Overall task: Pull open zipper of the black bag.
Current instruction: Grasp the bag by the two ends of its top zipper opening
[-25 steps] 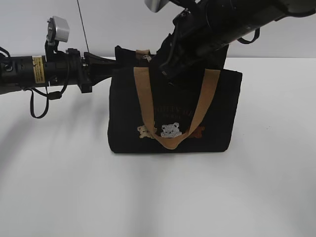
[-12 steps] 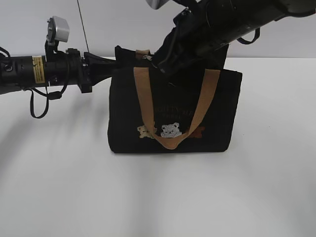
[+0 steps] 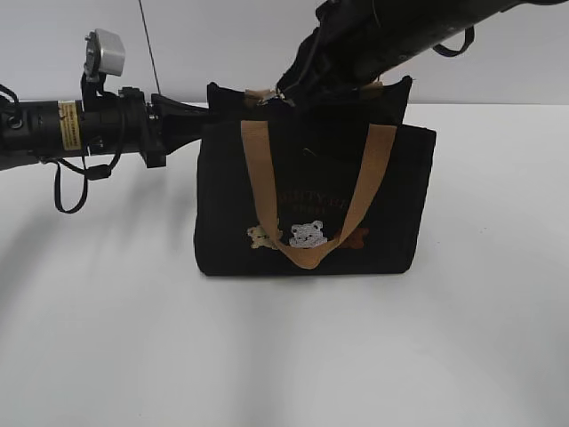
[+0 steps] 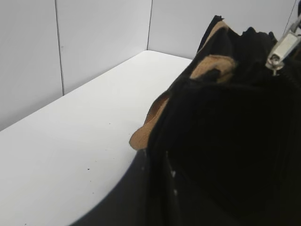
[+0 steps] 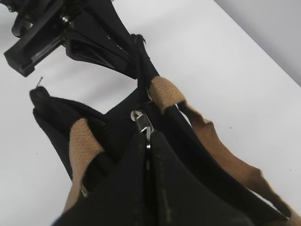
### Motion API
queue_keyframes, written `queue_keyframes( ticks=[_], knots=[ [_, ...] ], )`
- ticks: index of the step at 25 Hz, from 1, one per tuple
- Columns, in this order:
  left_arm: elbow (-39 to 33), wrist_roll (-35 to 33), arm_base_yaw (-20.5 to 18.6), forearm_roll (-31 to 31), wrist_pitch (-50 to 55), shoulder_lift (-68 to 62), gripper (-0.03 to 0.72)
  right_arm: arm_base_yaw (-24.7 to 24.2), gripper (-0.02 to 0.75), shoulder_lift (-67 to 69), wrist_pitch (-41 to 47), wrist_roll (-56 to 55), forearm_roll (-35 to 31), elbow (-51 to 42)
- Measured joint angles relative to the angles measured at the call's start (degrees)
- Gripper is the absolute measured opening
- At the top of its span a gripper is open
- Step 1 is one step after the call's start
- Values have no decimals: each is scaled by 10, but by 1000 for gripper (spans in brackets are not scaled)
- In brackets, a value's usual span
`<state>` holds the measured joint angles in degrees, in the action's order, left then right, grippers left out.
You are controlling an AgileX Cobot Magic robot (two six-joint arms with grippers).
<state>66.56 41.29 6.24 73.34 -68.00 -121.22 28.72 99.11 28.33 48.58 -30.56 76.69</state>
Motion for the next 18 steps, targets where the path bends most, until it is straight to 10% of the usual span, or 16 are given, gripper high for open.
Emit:
queue_keyframes(
  ticks=[18],
  knots=[
    [0, 0, 0, 2, -7, 0, 17, 0, -15, -32, 53, -235, 243, 2]
  ],
)
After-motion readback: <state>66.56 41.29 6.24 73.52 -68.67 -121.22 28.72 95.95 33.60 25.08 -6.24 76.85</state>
